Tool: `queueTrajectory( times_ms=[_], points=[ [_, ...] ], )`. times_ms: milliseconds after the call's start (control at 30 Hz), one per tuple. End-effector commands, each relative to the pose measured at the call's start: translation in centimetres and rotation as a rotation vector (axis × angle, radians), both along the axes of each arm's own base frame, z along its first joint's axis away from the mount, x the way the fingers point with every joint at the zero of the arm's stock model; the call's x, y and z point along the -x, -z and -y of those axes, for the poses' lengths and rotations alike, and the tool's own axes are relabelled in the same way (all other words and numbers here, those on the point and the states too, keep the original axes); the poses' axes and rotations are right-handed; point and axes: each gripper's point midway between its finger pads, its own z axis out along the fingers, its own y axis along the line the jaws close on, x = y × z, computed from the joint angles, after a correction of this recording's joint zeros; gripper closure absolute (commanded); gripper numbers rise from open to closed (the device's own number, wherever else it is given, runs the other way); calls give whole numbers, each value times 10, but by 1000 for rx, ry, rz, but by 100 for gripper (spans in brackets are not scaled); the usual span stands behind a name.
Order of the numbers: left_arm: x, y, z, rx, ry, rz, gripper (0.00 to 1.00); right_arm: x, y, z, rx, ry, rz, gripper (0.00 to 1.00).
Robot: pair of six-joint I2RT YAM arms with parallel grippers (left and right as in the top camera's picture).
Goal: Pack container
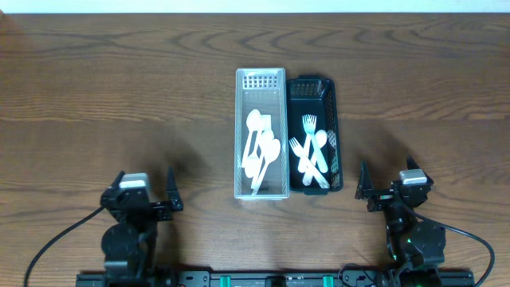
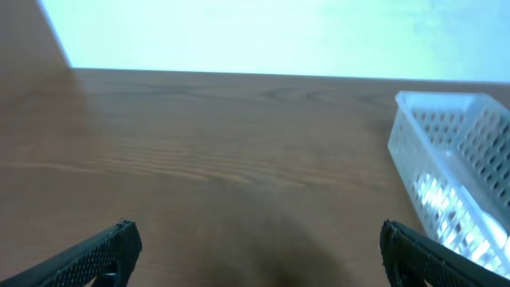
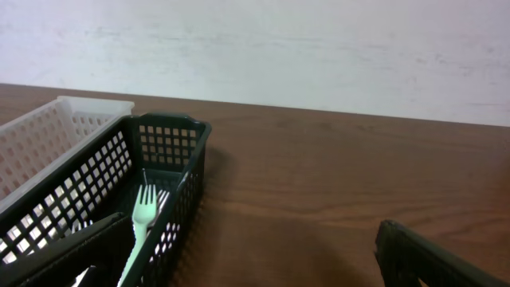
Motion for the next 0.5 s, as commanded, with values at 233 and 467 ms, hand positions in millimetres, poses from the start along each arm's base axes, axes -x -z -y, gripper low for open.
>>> queueTrajectory(
  times_ms=[233,467],
  points=[
    [-8,37,12,-45,86,-37,2,0,0,0,14,-2,1,1],
    [-8,37,12,-46,86,-37,2,0,0,0,14,-2,1,1]
  ],
)
